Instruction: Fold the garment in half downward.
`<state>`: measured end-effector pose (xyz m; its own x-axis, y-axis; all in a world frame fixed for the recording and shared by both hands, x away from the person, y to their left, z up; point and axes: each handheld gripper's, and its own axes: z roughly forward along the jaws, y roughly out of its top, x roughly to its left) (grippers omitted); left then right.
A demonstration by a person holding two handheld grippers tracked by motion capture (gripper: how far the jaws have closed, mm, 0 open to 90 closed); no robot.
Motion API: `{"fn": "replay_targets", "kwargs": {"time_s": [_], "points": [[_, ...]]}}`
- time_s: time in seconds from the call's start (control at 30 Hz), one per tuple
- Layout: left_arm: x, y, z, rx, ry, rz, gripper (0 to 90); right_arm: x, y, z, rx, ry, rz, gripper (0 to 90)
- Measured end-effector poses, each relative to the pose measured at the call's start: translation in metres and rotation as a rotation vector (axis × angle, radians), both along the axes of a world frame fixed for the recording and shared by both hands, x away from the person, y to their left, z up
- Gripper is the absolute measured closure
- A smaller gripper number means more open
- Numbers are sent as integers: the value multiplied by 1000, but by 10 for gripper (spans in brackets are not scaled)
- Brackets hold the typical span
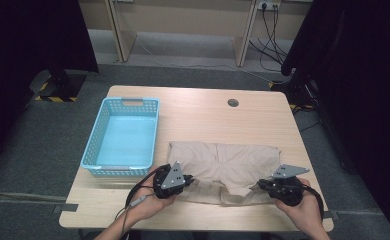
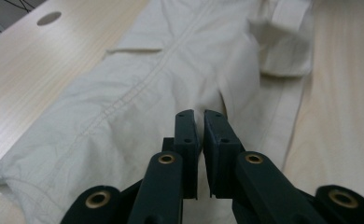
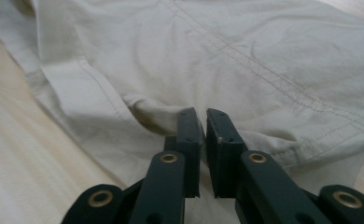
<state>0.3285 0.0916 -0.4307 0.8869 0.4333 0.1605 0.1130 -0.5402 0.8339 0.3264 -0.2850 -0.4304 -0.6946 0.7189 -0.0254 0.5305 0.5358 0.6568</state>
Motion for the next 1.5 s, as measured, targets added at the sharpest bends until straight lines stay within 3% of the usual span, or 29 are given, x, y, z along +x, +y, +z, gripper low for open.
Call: {"fn": "replay_targets", "kwargs": {"time_s": [0.1,0.2,0.33,0.4,0.43,0.53,0.67,0.77,0.93,1.03,1.23,1.5], "points": [[0,0,18,-48,-32,8,792,-5,-4,16,35,-29,-1,787],[8,-7,26,-38,-59,19,752,-1,-6,29,58,-72,-32,746],[28,-17,15,12,-6,58,731,17,-8,36,48,-99,-78,701],[33,-18,5,41,33,77,721,30,-12,30,-14,-85,-128,682],[33,-18,1,57,44,83,713,37,-16,21,-49,-37,-161,665],[29,-15,-12,86,86,98,711,39,-19,12,-71,-5,-182,658],[23,-12,-21,103,107,99,704,34,-24,-9,-99,64,-234,681],[22,-11,-22,104,109,94,697,32,-25,-14,-90,86,-240,675],[24,-12,-24,91,118,101,680,31,-27,-4,-49,58,-282,569],[24,-13,-26,91,129,103,679,30,-24,-1,-28,64,-274,519],[24,-15,-35,98,160,109,685,29,-15,-19,-88,99,-267,533],[28,-16,-39,111,174,118,683,27,-21,-24,-70,99,-309,545]]}}
